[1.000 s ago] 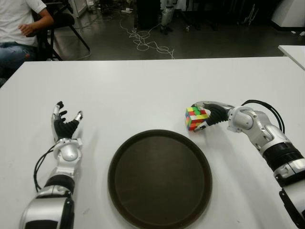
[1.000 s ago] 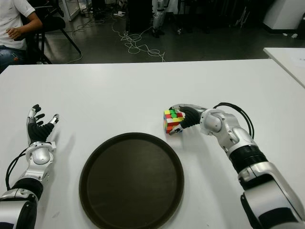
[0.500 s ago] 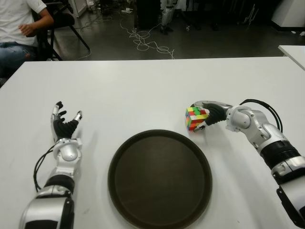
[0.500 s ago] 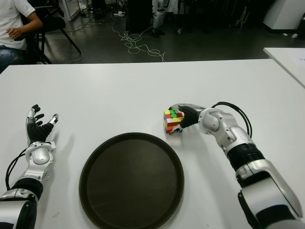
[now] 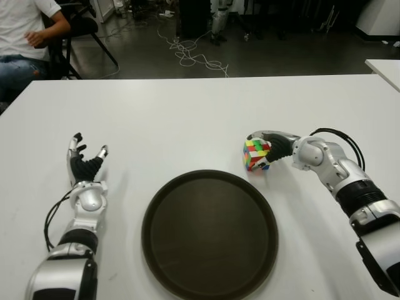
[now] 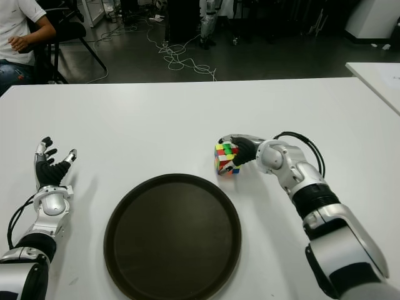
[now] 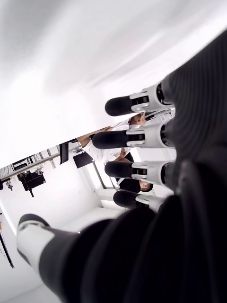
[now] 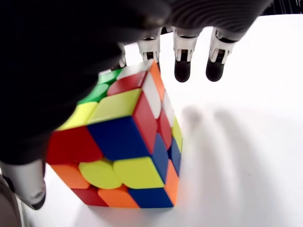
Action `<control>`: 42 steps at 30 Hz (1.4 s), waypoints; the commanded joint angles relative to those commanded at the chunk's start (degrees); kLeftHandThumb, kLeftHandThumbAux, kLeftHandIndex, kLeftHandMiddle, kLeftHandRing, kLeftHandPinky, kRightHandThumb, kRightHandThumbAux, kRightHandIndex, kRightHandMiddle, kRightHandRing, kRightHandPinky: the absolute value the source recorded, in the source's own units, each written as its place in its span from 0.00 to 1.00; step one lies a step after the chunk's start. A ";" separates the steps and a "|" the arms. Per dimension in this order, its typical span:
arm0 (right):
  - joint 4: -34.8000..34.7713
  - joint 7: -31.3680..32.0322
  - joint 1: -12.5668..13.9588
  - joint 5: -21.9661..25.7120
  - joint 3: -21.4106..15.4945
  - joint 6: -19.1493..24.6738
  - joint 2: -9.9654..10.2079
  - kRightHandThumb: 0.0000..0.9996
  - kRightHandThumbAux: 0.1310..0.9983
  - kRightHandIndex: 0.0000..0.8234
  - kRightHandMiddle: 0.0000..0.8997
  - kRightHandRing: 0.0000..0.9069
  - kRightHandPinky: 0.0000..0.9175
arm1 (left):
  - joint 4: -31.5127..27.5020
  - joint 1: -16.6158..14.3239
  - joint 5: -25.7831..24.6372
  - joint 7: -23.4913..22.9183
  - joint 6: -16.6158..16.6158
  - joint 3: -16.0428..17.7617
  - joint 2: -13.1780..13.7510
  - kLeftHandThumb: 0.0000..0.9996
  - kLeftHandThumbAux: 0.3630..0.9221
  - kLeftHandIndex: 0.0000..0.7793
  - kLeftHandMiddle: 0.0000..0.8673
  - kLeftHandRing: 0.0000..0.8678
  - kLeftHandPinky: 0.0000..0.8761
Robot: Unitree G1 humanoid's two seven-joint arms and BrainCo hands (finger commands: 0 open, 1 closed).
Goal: Pick up the Rubik's Cube and put it in the plate
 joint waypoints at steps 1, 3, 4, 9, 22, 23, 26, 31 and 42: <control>0.42 -0.16 -0.04 0.06 -0.04 -0.16 0.12 0.00 0.61 0.00 0.00 0.00 0.01 | 0.01 0.00 -0.02 -0.07 0.04 0.01 0.03 0.42 0.62 0.12 0.18 0.19 0.18; 1.36 -0.57 -0.24 0.09 -0.02 -0.51 0.33 0.00 0.62 0.00 0.00 0.00 0.02 | 0.02 0.01 -0.01 -0.15 0.11 0.00 0.08 0.41 0.63 0.12 0.17 0.18 0.17; 1.63 -0.68 -0.33 0.09 0.01 -0.61 0.39 0.00 0.63 0.00 0.00 0.00 0.02 | 0.02 0.01 -0.01 -0.17 0.12 -0.01 0.10 0.41 0.63 0.12 0.17 0.18 0.17; 2.41 -1.28 -0.61 -0.44 0.44 -0.73 0.48 0.00 0.62 0.00 0.00 0.00 0.02 | 0.10 -0.04 0.14 -0.04 0.37 -0.10 0.17 0.42 0.63 0.12 0.17 0.17 0.17; 2.31 -0.88 -0.64 -0.67 0.68 -0.10 0.54 0.00 0.56 0.00 0.00 0.00 0.02 | 0.17 0.00 0.75 0.60 0.44 -0.48 0.32 0.40 0.62 0.13 0.17 0.18 0.18; 2.32 -1.02 -0.70 -0.90 0.81 0.08 0.55 0.00 0.56 0.00 0.00 0.00 0.02 | 0.18 0.01 0.71 0.58 0.35 -0.45 0.30 0.40 0.62 0.13 0.17 0.18 0.18; 2.31 -1.20 -0.79 -1.28 1.05 0.23 0.52 0.00 0.57 0.00 0.00 0.00 0.03 | 0.18 0.04 0.34 0.25 -0.06 -0.20 0.17 0.41 0.62 0.13 0.17 0.18 0.17; 2.47 -0.80 -0.70 -0.88 0.88 0.11 0.58 0.00 0.57 0.00 0.00 0.00 0.03 | 0.15 0.09 0.04 0.02 -0.48 -0.01 0.10 0.43 0.63 0.13 0.17 0.17 0.15; 2.12 -0.31 -0.37 -0.18 0.48 0.53 0.79 0.00 0.55 0.00 0.00 0.00 0.03 | 0.09 0.20 0.05 -0.06 -0.42 0.01 0.15 0.44 0.62 0.13 0.17 0.17 0.15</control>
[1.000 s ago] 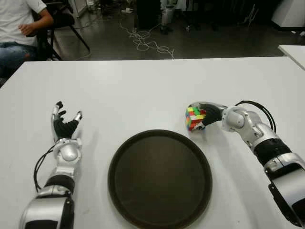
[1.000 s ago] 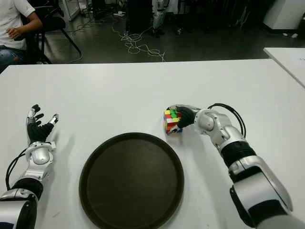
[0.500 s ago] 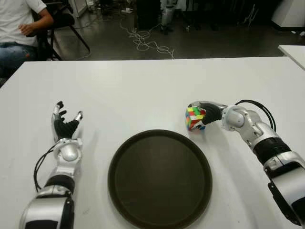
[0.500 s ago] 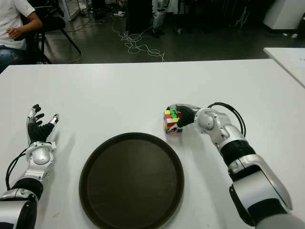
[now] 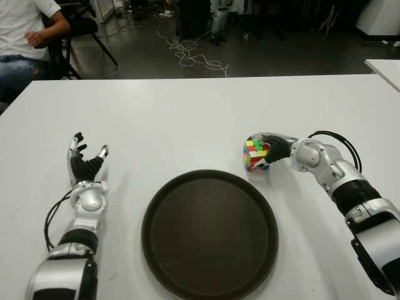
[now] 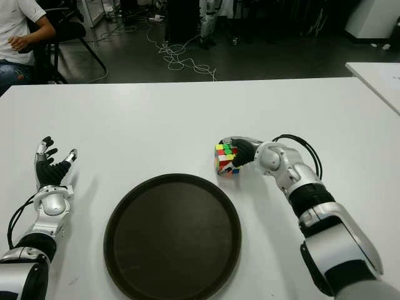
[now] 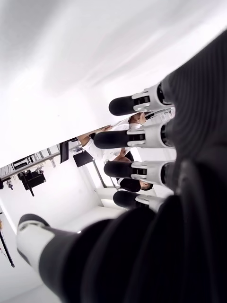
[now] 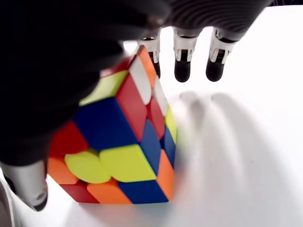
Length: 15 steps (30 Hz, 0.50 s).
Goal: Pick up the Rubik's Cube and put it in the plate
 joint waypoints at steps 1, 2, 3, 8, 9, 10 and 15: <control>0.03 -0.05 0.05 0.05 -0.02 -0.08 0.01 0.00 0.56 0.00 0.00 0.00 0.04 | 0.03 -0.02 0.02 -0.01 0.07 -0.01 0.02 0.44 0.62 0.13 0.17 0.17 0.16; 0.08 -0.11 0.07 0.01 0.03 -0.15 0.01 0.00 0.56 0.00 0.00 0.00 0.04 | 0.07 -0.04 0.03 -0.02 0.13 -0.01 0.04 0.43 0.62 0.13 0.17 0.17 0.16; 0.12 -0.14 0.07 -0.01 0.06 -0.19 0.00 0.00 0.56 0.00 0.00 0.00 0.04 | 0.09 -0.06 0.03 -0.02 0.17 -0.01 0.05 0.43 0.62 0.13 0.17 0.17 0.17; 0.13 -0.16 0.18 0.02 0.08 -0.21 0.04 0.00 0.55 0.00 0.00 0.00 0.04 | 0.16 -0.10 0.07 0.02 0.18 -0.02 0.08 0.43 0.61 0.13 0.17 0.19 0.21; 0.10 -0.11 0.21 0.11 0.02 -0.21 0.04 0.00 0.55 0.00 0.00 0.01 0.04 | 0.17 -0.11 0.10 0.02 0.18 -0.04 0.11 0.41 0.61 0.12 0.17 0.19 0.21; 0.11 0.12 0.26 0.47 -0.20 -0.29 0.10 0.00 0.55 0.00 0.00 0.01 0.05 | 0.16 -0.10 0.19 0.10 0.15 -0.09 0.13 0.41 0.61 0.12 0.17 0.19 0.21; 0.43 0.55 0.52 1.86 -0.83 -1.33 0.16 0.00 0.54 0.00 0.00 0.01 0.04 | 0.15 -0.09 0.25 0.09 0.27 -0.14 0.12 0.39 0.62 0.13 0.18 0.19 0.18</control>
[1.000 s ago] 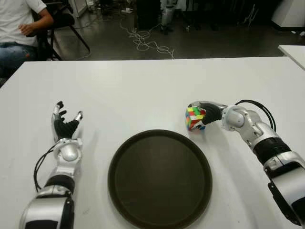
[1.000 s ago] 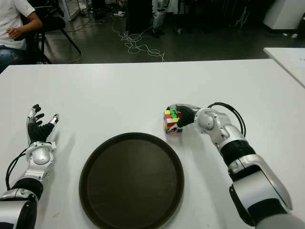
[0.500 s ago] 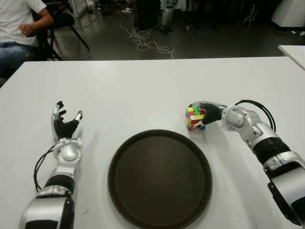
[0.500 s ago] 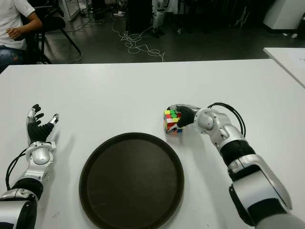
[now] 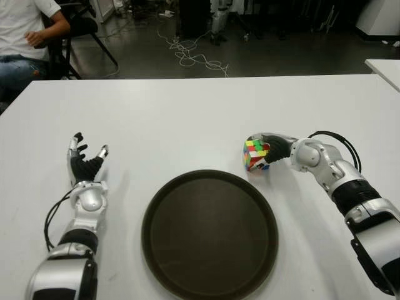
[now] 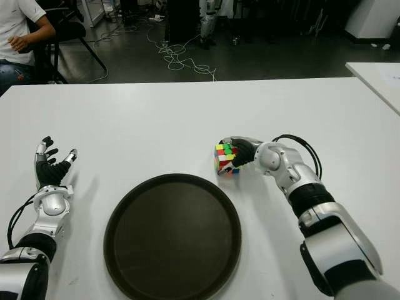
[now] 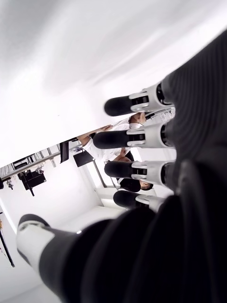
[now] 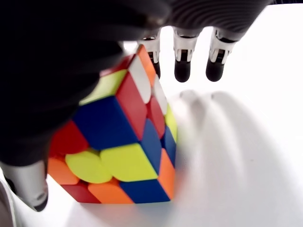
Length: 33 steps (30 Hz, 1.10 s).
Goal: Pick up the Rubik's Cube and put it in the plate
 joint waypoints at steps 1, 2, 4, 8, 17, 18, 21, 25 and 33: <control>0.02 -0.16 0.04 0.00 0.06 -0.20 -0.04 0.00 0.54 0.00 0.00 0.01 0.03 | 0.01 -0.01 0.02 -0.05 0.11 -0.03 0.03 0.39 0.62 0.13 0.18 0.18 0.18; -0.04 -0.54 0.08 -0.27 0.26 -0.28 -0.11 0.00 0.53 0.00 0.00 0.00 0.03 | 0.01 -0.01 0.11 0.01 0.21 -0.09 0.06 0.38 0.62 0.12 0.17 0.18 0.17; -0.08 -1.12 0.09 -0.84 0.65 -0.19 -0.17 0.00 0.52 0.00 0.00 0.00 0.02 | 0.00 -0.01 0.24 0.13 0.30 -0.18 0.09 0.37 0.62 0.12 0.17 0.17 0.17; -0.01 -1.63 0.00 -1.52 1.10 0.04 -0.20 0.00 0.53 0.00 0.00 0.00 0.02 | -0.05 0.02 0.33 0.25 0.32 -0.27 0.10 0.39 0.62 0.12 0.17 0.17 0.17; 0.22 -4.98 0.18 -2.15 1.25 -1.73 -0.24 0.00 0.61 0.02 0.06 0.05 0.06 | -0.08 -0.14 0.38 0.72 1.22 -0.27 0.04 0.41 0.63 0.13 0.17 0.18 0.19; 0.25 -5.49 0.26 -2.05 1.11 -2.04 -0.24 0.00 0.63 0.03 0.07 0.07 0.07 | -0.15 -0.12 0.36 0.67 1.19 -0.27 0.05 0.42 0.63 0.13 0.17 0.18 0.19; 0.60 -7.21 0.45 -1.64 0.60 -2.88 -0.06 0.00 0.69 0.09 0.15 0.16 0.17 | -0.29 -0.04 0.27 0.47 1.05 -0.27 0.05 0.43 0.62 0.13 0.17 0.18 0.18; 0.84 -10.61 0.97 -1.25 -0.18 -3.71 0.36 0.10 0.73 0.20 0.26 0.29 0.32 | -0.32 0.00 0.18 0.33 0.70 -0.22 0.05 0.42 0.62 0.13 0.17 0.17 0.15; 1.48 -16.70 1.73 0.12 -2.24 -3.63 1.61 0.63 0.69 0.48 0.45 0.49 0.50 | -0.30 0.07 0.07 0.46 0.08 -0.10 -0.06 0.43 0.62 0.13 0.17 0.17 0.16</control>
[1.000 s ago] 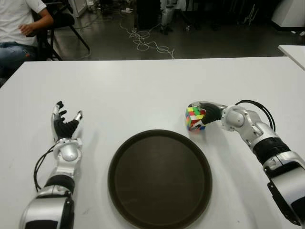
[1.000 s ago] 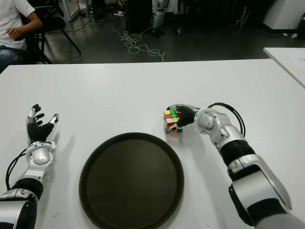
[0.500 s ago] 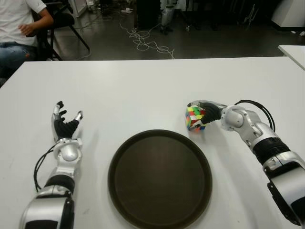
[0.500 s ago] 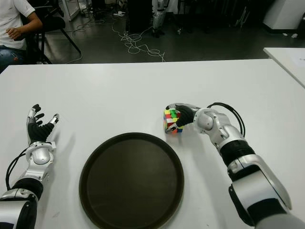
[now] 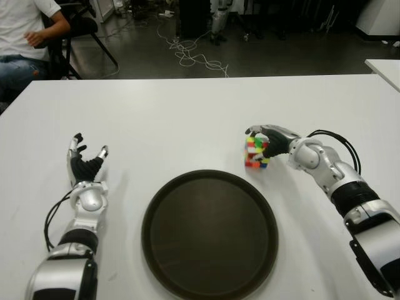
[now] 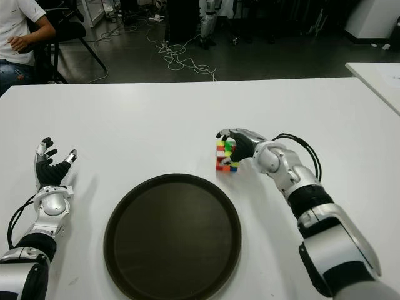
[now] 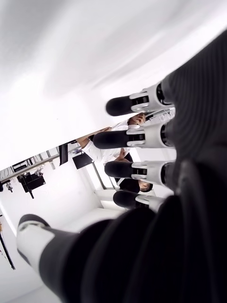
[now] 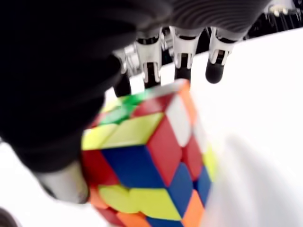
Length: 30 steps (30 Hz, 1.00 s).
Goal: Pick up the Rubik's Cube and put it in the plate
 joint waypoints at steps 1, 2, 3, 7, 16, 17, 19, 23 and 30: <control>0.10 -0.76 0.04 0.07 -0.26 0.07 0.19 0.64 0.69 0.48 0.47 0.50 0.51 | -0.02 0.03 0.06 0.07 -0.02 -0.04 0.00 0.42 0.62 0.13 0.17 0.17 0.16; 0.18 -1.28 0.07 0.07 -0.43 0.10 0.33 0.66 0.69 0.49 0.50 0.53 0.53 | -0.04 0.05 0.10 0.12 -0.03 -0.07 0.00 0.42 0.62 0.13 0.17 0.17 0.16; 0.27 -1.79 0.08 0.04 -0.57 0.09 0.43 0.67 0.68 0.50 0.52 0.55 0.54 | -0.03 0.02 0.17 0.20 -0.01 -0.11 0.01 0.41 0.62 0.13 0.17 0.17 0.16; 0.64 -3.47 0.27 0.49 -1.32 0.15 0.95 0.69 0.68 0.51 0.55 0.57 0.55 | -0.01 -0.02 0.25 0.35 -0.02 -0.17 -0.01 0.42 0.63 0.13 0.18 0.17 0.15; 1.60 -3.57 0.25 1.98 -2.48 0.53 1.67 0.70 0.68 0.52 0.53 0.55 0.55 | -0.14 0.03 0.21 0.28 0.36 -0.19 -0.04 0.40 0.63 0.12 0.16 0.16 0.14; 1.63 -3.39 0.27 2.17 -2.62 0.53 1.73 0.70 0.68 0.52 0.54 0.56 0.57 | -0.15 0.03 0.19 0.26 0.44 -0.18 -0.04 0.39 0.63 0.12 0.16 0.16 0.14; 1.62 -3.20 0.35 2.49 -2.89 0.54 1.82 0.69 0.68 0.52 0.56 0.57 0.58 | -0.19 0.03 0.09 0.14 0.54 -0.13 -0.08 0.40 0.63 0.12 0.16 0.16 0.15; 1.57 -3.06 0.43 2.90 -3.15 0.63 1.89 0.69 0.68 0.52 0.56 0.57 0.56 | -0.27 -0.02 -0.13 -0.22 0.78 -0.02 -0.10 0.43 0.65 0.12 0.16 0.17 0.20; 1.54 -2.79 0.37 3.23 -3.15 0.76 1.84 0.69 0.68 0.52 0.58 0.59 0.58 | -0.41 0.05 -0.27 -0.54 0.58 0.04 -0.10 0.46 0.64 0.12 0.17 0.19 0.22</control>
